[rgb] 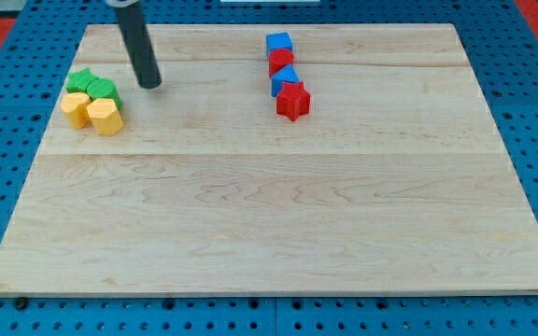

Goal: Push the blue cube slightly towards the right of the board

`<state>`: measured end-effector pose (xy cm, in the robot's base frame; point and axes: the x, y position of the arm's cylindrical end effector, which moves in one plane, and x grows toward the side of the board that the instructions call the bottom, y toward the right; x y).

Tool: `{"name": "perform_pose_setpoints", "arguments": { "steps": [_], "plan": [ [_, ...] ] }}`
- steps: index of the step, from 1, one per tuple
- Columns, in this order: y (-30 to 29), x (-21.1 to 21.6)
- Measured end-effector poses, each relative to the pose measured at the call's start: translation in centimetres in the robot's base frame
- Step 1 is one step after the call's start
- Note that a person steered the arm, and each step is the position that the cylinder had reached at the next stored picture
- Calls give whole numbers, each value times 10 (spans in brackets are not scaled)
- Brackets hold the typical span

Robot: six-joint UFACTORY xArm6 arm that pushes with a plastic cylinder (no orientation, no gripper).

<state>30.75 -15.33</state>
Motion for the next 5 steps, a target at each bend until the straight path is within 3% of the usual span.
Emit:
{"name": "perform_pose_setpoints", "arguments": {
  "steps": [2, 5],
  "plan": [
    [90, -72],
    [294, -66]
  ]
}}
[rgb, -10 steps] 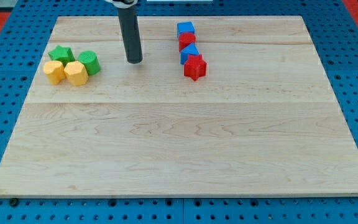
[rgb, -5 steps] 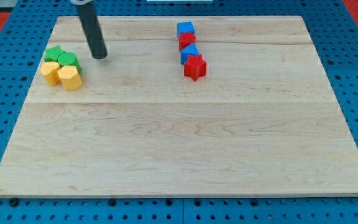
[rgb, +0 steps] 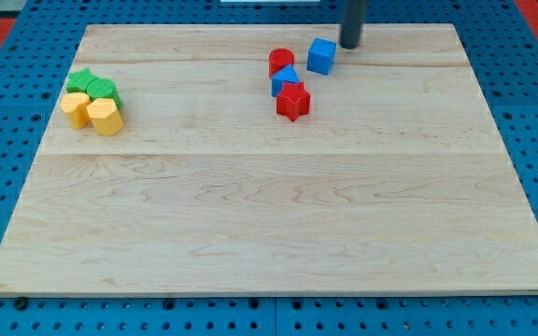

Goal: Push the blue cube slightly towards the right of the board

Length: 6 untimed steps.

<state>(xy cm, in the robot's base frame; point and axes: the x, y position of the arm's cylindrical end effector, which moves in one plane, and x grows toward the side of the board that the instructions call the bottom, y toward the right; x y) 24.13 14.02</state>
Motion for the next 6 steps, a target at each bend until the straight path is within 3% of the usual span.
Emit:
{"name": "perform_pose_setpoints", "arguments": {
  "steps": [1, 3, 4, 6],
  "plan": [
    [22, 5],
    [10, -44],
    [-6, -25],
    [-6, 57]
  ]
}}
